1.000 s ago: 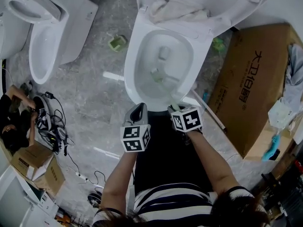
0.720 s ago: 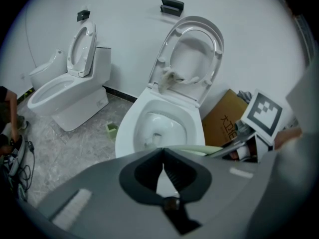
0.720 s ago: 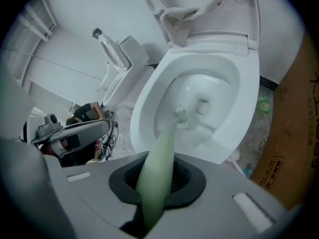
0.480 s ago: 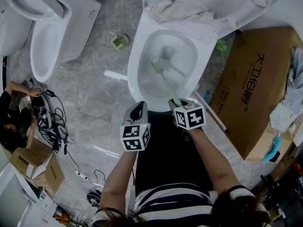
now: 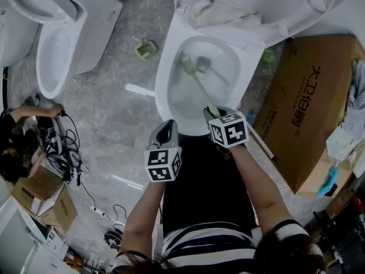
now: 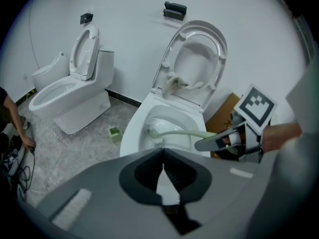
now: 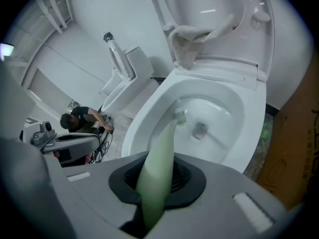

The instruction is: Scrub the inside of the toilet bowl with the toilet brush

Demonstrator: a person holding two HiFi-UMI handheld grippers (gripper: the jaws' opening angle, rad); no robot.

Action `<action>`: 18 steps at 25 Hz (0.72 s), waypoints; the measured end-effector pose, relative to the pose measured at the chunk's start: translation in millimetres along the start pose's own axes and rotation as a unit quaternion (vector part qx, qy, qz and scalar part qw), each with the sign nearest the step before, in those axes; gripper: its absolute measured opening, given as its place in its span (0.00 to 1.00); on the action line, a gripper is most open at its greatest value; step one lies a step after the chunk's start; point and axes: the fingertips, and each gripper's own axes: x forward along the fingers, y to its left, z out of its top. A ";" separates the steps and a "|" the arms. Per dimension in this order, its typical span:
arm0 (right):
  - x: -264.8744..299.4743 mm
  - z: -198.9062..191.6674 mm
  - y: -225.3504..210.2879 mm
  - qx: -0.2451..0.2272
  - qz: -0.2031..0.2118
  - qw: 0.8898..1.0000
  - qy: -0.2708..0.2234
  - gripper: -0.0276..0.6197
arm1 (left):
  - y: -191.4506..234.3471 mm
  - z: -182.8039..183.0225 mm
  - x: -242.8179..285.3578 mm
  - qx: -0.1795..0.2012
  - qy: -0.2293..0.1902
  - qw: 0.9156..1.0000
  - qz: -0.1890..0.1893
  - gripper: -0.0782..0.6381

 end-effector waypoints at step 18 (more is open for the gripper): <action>-2.5 28.1 -39.1 -0.023 -0.057 0.998 -0.018 0.10 | 8.5 7.0 3.2 0.002 -0.004 1.000 0.000 0.11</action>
